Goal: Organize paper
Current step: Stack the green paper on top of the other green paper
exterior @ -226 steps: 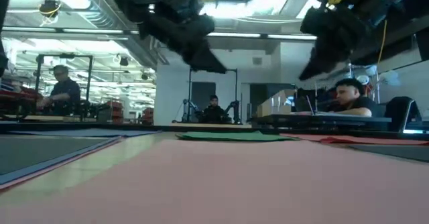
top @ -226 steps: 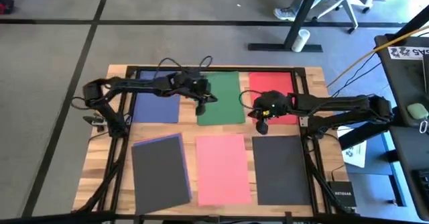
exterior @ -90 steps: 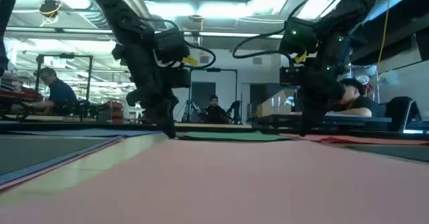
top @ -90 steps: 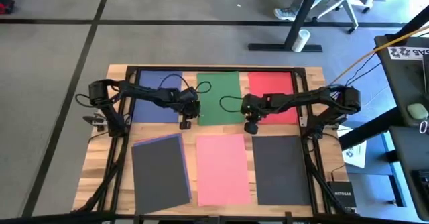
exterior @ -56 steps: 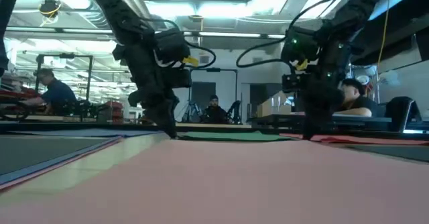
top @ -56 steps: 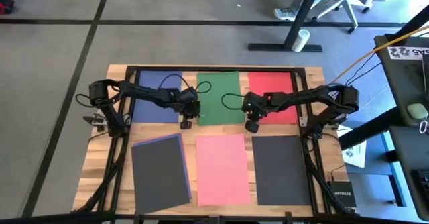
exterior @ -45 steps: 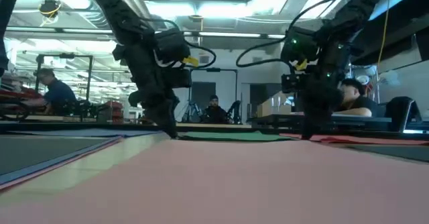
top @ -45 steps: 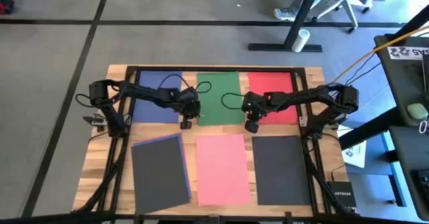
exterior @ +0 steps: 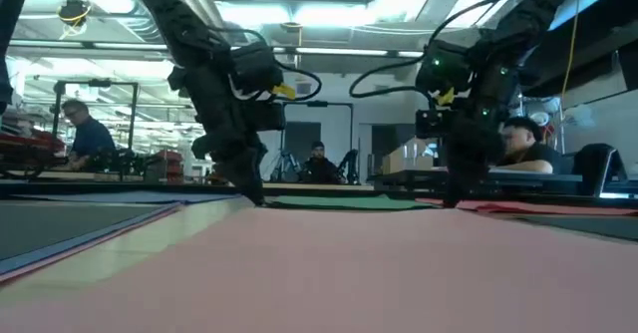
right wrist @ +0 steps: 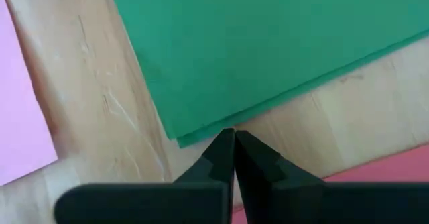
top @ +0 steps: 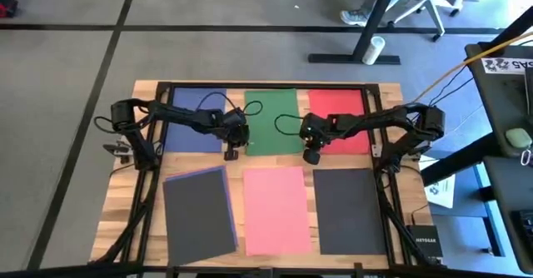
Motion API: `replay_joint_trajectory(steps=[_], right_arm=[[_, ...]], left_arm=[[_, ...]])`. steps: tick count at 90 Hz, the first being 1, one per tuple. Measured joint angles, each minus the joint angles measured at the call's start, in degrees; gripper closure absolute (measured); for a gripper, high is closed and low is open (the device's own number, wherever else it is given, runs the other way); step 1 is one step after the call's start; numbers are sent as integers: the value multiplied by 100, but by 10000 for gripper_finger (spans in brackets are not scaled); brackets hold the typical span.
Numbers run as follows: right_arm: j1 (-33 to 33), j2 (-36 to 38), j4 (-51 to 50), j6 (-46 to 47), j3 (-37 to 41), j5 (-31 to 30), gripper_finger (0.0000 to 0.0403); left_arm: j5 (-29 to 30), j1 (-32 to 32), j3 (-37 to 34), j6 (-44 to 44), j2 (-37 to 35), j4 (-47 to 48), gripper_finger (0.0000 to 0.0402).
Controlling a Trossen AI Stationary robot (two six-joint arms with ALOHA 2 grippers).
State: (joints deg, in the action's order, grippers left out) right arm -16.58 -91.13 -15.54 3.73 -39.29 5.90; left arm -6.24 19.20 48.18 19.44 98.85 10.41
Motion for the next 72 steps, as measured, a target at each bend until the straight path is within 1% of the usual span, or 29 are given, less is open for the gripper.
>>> replay_joint_trajectory(steps=[36, 72], right_arm=[[-4, -7, 143, -4, -2, 221, 403], [0, -9, 95, -4, -9, 270, 403]], left_arm=[[0, 0, 0, 2, 0, 2, 401], [2, -9, 2, -37, 0, 85, 401]])
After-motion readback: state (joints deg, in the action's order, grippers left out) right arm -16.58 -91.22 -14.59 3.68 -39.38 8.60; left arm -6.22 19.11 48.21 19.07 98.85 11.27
